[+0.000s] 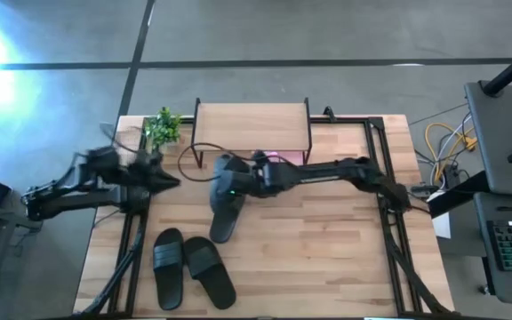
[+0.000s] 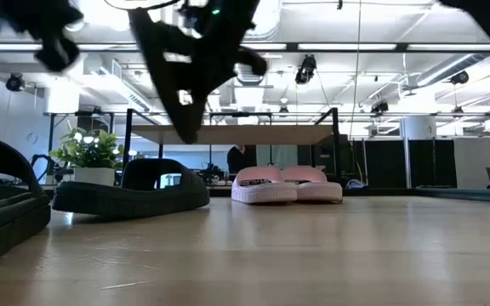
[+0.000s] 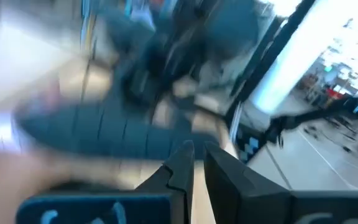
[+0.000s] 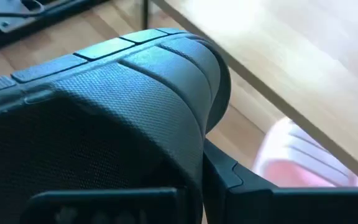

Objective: Pick and place slides into the shelf
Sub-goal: Move the black slipper to the middle left of the table

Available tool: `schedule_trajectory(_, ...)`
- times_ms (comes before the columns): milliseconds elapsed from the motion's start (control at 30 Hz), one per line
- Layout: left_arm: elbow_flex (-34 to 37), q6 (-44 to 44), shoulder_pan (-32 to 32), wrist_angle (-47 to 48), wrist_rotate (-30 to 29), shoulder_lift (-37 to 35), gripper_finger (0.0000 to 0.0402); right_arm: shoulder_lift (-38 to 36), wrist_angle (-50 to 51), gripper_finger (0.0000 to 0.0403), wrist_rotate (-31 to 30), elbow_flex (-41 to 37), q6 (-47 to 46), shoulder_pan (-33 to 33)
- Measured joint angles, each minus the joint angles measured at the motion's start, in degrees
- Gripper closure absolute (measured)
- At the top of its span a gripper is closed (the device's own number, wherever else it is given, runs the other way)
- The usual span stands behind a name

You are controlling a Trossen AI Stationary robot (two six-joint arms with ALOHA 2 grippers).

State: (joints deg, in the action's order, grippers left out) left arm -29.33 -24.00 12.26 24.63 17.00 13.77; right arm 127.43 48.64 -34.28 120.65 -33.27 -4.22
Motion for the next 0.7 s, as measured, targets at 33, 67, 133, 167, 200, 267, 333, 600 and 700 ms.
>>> schedule_trajectory(33,-1.74,1.87,0.01,0.41,-0.92,-0.7,0.038,1.65,0.41,0.0391,0.45,2.5,0.24,0.44)
schedule_trajectory(67,-3.24,3.51,0.01,1.26,-1.86,-1.4,0.038,3.68,0.87,0.0391,1.29,5.12,0.76,0.73)
schedule_trajectory(133,-5.26,5.61,0.01,5.67,-5.2,-2.54,0.038,7.29,2.55,0.0391,3.2,10.42,2.51,0.92)
schedule_trajectory(167,-5.69,6.16,0.01,8.61,-6.94,-3.1,0.038,9.25,4.23,0.039,3.3,13.12,3.31,0.91)
schedule_trajectory(200,-5.87,6.31,0.01,11.13,-8.49,-3.6,0.038,10.52,5.87,0.039,2.96,14.52,3.72,0.87)
schedule_trajectory(267,-5.83,5.89,0.01,15.76,-10.52,-4.62,0.038,10.73,5.85,0.039,3.52,12.65,3.62,0.55)
schedule_trajectory(333,-5.35,4.64,0.01,18.71,-11.0,-5.45,0.038,10.82,5.75,0.039,5.08,11.6,3.92,0.17)
schedule_trajectory(600,-4.27,4.14,0.01,17.47,-11.33,-6.63,0.038,12.09,-3.15,0.0383,8.23,12.19,7.04,0.2)
schedule_trajectory(700,-3.84,4.87,0.0,18.02,-11.33,-6.2,0.038,13.53,-4.02,0.0353,11.32,12.05,4.83,0.92)
